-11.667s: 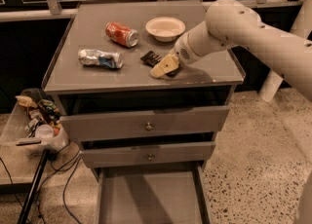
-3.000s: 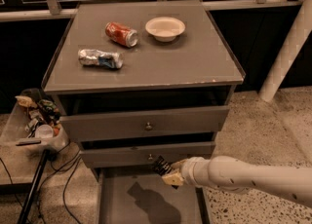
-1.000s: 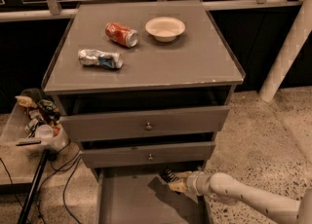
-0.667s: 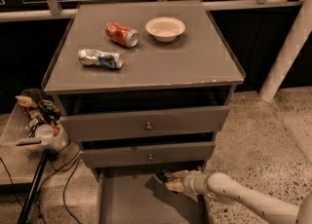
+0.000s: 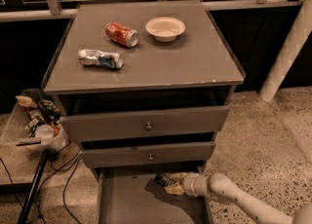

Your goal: Place rxbar chocolate into bottom drawer

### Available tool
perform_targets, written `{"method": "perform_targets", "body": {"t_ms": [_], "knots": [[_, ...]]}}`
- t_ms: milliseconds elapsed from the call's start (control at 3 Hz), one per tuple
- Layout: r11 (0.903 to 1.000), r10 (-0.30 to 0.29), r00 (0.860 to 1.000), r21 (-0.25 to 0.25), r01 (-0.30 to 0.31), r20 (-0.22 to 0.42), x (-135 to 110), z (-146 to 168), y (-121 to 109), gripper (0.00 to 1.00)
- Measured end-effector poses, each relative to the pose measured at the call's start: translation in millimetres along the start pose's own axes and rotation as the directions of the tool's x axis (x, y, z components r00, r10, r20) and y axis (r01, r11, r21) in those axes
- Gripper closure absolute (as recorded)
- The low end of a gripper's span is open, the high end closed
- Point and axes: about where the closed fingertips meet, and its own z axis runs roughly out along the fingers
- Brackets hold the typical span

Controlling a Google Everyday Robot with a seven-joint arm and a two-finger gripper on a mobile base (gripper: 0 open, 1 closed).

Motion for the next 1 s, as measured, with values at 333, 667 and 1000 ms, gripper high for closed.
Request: {"method": "perform_targets", "body": {"t_ms": [333, 667, 1000], "knots": [[0.9977, -0.049, 0.999, -0.048, 0.048, -0.016, 18.2, 14.1, 2.0, 1.0], [0.9935, -0.085, 0.995, -0.08, 0.081, -0.047, 34.3, 26.0, 6.5, 1.0], [0.9913, -0.098, 0.992, -0.095, 0.091, -0.076, 48.2, 37.7, 9.6, 1.0]]}}
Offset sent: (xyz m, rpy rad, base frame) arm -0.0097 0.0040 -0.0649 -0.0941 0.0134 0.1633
